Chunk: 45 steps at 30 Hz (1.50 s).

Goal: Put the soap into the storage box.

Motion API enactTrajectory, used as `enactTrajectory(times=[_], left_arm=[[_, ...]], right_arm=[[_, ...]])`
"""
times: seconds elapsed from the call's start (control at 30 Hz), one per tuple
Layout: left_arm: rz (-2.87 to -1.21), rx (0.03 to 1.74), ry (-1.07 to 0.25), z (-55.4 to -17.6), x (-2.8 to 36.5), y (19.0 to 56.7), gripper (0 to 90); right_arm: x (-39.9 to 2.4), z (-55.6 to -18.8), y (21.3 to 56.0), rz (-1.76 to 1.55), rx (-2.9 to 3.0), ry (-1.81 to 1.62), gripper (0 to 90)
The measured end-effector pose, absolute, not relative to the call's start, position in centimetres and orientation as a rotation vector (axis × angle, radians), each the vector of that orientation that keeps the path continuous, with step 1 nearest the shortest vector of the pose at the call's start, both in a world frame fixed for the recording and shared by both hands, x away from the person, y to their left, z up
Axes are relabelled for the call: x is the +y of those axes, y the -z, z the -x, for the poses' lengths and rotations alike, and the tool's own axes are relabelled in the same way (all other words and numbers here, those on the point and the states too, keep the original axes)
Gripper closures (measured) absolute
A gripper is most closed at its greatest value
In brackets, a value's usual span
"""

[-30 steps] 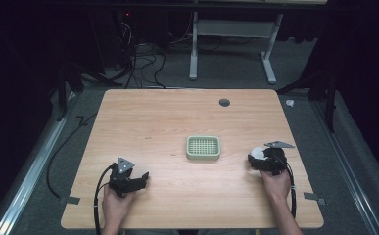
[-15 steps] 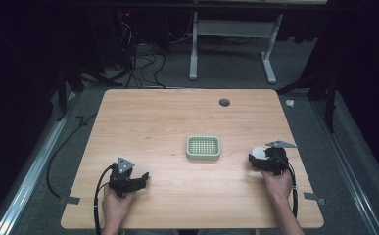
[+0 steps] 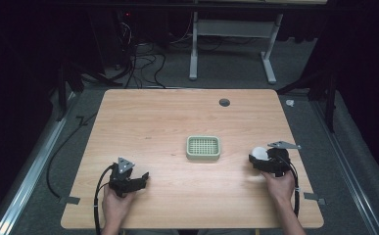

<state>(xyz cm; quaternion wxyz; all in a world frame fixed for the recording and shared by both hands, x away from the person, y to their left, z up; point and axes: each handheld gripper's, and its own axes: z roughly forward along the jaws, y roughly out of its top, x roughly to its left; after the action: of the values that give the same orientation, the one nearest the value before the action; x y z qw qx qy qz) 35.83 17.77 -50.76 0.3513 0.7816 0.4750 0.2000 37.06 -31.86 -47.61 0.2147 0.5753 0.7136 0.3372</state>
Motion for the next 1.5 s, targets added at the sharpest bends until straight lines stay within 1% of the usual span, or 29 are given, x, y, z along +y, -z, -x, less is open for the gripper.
enactTrajectory(times=[0.4, 0.83, 1.5], left_arm=[[-2.024, 1.229, -0.518, -35.8, 17.8, 50.8, 23.0], [-2.025, 1.229, -0.518, -35.8, 17.8, 50.8, 23.0], [-2.023, 1.229, -0.517, -35.8, 17.8, 50.8, 23.0]], right_arm=[[-31.5, -36.6, 46.9, -1.562, 2.008, -0.951, 24.7], [-30.1, -36.1, 45.4, -1.498, 2.047, -1.005, 24.7], [-27.6, -36.9, 43.7, -1.422, 2.102, -1.046, 24.7]])
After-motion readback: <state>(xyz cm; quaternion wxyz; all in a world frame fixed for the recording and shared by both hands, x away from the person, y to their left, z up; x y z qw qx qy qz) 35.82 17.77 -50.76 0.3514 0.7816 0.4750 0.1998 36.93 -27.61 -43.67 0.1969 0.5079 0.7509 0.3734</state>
